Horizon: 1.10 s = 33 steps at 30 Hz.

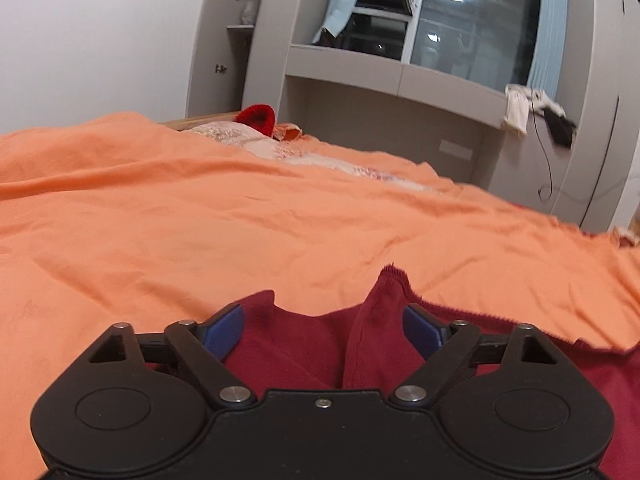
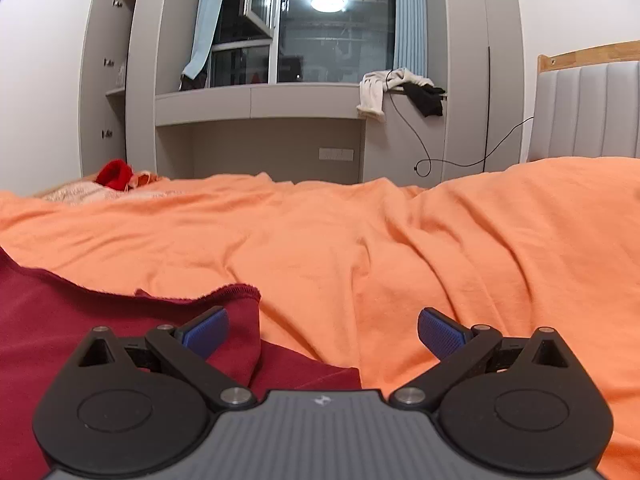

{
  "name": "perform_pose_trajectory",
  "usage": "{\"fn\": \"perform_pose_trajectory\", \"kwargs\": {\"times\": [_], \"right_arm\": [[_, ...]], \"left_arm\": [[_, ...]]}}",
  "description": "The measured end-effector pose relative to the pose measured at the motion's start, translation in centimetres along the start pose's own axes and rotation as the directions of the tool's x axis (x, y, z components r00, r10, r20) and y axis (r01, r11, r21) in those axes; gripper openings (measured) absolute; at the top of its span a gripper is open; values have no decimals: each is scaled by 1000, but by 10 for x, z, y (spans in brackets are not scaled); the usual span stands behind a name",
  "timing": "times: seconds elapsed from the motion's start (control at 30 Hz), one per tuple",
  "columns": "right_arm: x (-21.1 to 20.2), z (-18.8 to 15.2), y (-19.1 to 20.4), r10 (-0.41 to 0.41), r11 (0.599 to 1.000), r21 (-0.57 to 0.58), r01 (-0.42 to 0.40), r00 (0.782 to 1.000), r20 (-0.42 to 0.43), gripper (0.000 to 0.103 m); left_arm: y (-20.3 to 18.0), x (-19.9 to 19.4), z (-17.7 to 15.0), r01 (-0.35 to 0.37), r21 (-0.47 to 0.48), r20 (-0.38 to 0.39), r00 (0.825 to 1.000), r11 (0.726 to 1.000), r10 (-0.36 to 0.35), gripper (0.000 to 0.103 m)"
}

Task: Fold small clothes
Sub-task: 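Withdraw both tools from the folded shirt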

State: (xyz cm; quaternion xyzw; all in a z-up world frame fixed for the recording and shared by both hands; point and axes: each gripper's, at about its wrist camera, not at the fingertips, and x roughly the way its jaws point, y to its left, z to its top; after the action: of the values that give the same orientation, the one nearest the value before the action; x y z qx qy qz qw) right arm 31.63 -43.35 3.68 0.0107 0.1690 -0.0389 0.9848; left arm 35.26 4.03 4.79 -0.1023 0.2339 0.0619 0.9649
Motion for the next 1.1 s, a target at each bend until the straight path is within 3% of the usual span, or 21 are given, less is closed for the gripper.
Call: {"fn": "perform_pose_trajectory", "kwargs": {"times": [0.13,0.4,0.7,1.1], "right_arm": [[-23,3,2,6,1000,-14,-6,999,47,103],[-67,9,13,27,999,-20,-25,992,127,103],[-104,5,32,79,997,-18,-77,982,173,103],[-138,-26,75,159,982,-124,-141,976,149,103]], "left_arm": [[6,-17,2,1,-30,52,999,1000,0,102],[16,-52,3,29,-93,116,993,995,-18,102],[35,-101,-26,54,-121,139,990,991,-37,102],[34,-153,-71,77,-97,191,980,992,-57,102]]}}
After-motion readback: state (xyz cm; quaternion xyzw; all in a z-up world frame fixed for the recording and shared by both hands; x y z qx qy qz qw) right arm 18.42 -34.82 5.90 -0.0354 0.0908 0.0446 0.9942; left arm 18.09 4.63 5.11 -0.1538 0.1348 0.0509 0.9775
